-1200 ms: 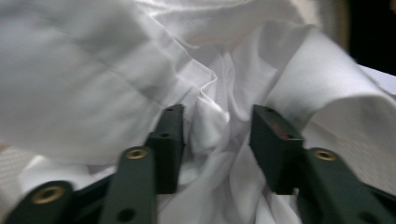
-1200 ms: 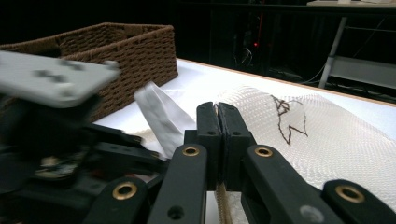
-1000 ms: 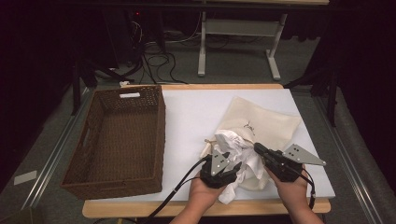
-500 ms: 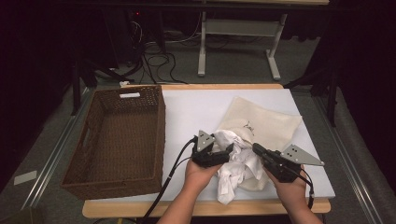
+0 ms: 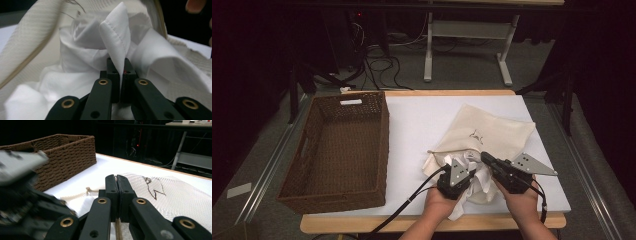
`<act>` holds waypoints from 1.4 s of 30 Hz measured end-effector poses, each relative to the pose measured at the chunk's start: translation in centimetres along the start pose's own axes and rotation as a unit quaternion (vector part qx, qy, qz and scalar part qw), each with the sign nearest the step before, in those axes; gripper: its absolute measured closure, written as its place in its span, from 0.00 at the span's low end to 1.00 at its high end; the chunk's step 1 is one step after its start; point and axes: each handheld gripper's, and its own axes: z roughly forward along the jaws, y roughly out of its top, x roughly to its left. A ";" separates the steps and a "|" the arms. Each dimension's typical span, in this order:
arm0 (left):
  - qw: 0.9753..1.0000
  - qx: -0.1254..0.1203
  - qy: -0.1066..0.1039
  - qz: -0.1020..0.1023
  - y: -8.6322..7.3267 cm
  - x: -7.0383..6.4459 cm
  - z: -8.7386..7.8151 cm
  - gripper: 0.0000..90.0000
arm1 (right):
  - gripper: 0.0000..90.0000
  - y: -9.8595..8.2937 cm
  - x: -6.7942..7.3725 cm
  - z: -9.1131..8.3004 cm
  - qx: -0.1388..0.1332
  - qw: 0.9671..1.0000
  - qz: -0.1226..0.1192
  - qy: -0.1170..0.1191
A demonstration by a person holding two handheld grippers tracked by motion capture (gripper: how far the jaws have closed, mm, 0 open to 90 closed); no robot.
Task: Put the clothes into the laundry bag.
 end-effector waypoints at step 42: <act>0.994 0.084 0.054 -0.035 -2.7 0.8 -2.4 0.91 | 0.99 -0.2 -0.1 -0.9 -0.004 1.000 -0.004 0.001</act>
